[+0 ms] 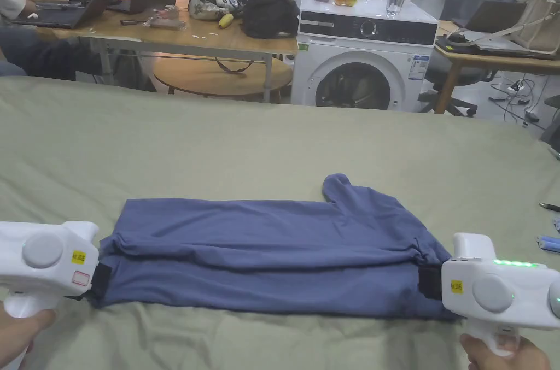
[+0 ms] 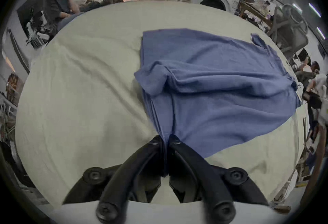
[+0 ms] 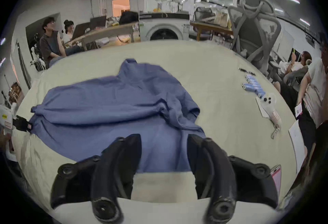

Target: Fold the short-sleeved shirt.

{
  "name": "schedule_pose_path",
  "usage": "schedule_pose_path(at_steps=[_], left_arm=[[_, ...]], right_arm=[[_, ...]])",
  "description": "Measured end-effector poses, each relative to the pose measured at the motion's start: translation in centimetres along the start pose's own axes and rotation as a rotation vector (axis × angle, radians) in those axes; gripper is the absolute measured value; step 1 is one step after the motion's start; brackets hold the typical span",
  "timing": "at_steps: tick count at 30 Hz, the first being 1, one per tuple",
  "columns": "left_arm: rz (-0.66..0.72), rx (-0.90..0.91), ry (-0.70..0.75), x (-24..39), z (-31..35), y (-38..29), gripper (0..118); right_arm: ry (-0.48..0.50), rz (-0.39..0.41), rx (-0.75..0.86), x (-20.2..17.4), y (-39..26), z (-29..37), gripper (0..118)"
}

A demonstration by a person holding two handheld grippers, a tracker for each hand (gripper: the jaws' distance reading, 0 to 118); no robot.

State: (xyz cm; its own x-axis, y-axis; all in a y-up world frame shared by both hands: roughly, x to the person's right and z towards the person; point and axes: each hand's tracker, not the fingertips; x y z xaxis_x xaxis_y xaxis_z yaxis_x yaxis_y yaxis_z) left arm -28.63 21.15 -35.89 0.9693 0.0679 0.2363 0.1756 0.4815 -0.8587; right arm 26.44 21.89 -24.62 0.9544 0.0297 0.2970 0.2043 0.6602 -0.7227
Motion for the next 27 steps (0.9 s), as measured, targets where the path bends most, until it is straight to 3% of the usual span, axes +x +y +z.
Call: schedule_pose_path(at_steps=[3, 6, 9, 10, 17, 20, 27], left_arm=[[0.016, 0.023, -0.014, -0.4, 0.7, -0.7, 0], [0.022, 0.029, -0.017, -0.4, 0.3, -0.9, 0], [0.029, 0.040, -0.014, -0.3, 0.2, -1.1, 0], [0.032, 0.049, -0.012, -0.4, 0.1, -1.0, 0], [0.062, 0.116, -0.038, -0.6, 2.8, -1.3, 0], [0.058, 0.133, -0.040, -0.5, 4.6, -2.2, 0], [0.080, 0.102, -0.048, -1.3, 6.4, -6.9, 0]], right_arm=[[0.014, 0.080, -0.108, 0.5, -0.6, -2.4, 55], [0.078, 0.057, -0.205, 0.7, -1.7, -4.4, 50], [0.101, 0.027, -0.136, 0.8, -1.8, -3.2, 17], [0.154, 0.019, -0.123, 0.8, -1.8, -3.0, 6], [0.121, 0.054, -0.054, 1.2, -1.5, 1.6, 2], [0.082, 0.137, -0.026, 0.7, -1.9, 4.2, 2], [0.040, 0.178, -0.107, 0.7, -5.9, 7.4, 2]])
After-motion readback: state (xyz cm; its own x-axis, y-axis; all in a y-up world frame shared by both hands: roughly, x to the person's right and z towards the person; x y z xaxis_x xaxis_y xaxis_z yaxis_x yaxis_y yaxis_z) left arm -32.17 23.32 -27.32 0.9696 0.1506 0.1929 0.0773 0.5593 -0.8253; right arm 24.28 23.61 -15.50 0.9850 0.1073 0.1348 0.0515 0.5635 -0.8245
